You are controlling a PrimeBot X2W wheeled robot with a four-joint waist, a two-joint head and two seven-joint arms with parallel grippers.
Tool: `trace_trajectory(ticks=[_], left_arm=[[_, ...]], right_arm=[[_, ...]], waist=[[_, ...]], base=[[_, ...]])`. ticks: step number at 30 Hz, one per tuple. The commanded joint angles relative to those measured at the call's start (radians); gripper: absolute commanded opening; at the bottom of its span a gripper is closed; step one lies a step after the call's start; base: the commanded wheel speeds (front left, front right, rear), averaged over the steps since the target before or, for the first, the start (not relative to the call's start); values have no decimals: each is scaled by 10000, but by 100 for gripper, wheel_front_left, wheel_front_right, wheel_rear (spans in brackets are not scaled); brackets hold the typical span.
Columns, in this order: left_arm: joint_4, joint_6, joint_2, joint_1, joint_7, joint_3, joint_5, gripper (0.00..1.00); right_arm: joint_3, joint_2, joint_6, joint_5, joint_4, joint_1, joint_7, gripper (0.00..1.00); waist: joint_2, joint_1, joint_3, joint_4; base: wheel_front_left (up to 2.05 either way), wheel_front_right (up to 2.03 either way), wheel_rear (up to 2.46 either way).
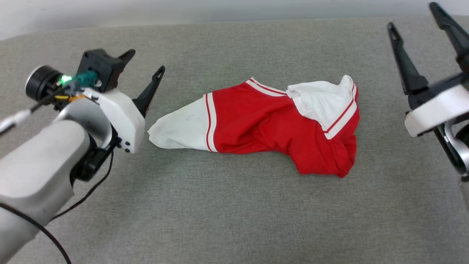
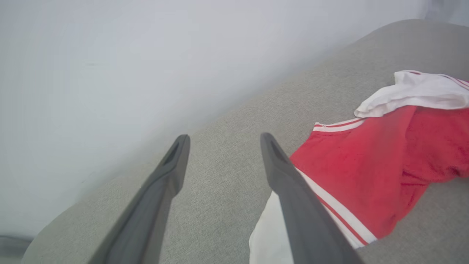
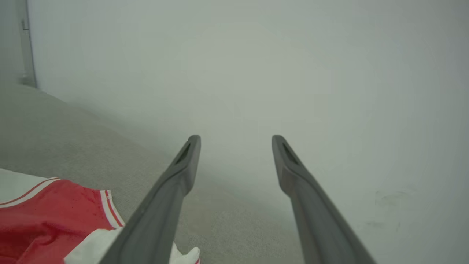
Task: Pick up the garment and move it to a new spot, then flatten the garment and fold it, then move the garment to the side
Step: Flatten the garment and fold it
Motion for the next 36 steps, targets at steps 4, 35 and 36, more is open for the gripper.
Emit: trace_trajectory(ticks=[4, 35, 36], left_arm=[[-501, 1255, -33, 1041, -1599, 436, 189, 100], [-3255, 2735, -4843, 9241, -2311, 8558, 5253, 100], [-3228, 2647, -4978, 9296, -2311, 8672, 5354, 100]], right_arm=[[1850, -1445, -7, 1678, -31, -881, 2367, 100], [8817, -2586, -5, 6748, 2370, -3106, 6994, 53], [8828, -2594, -5, 6772, 2393, -3146, 6644, 0]], waist=[[0, 0, -64, 290], [0, 0, 503, 926], [0, 0, 466, 868]], base=[[0, 0, 0], [0, 0, 0], [0, 0, 0]])
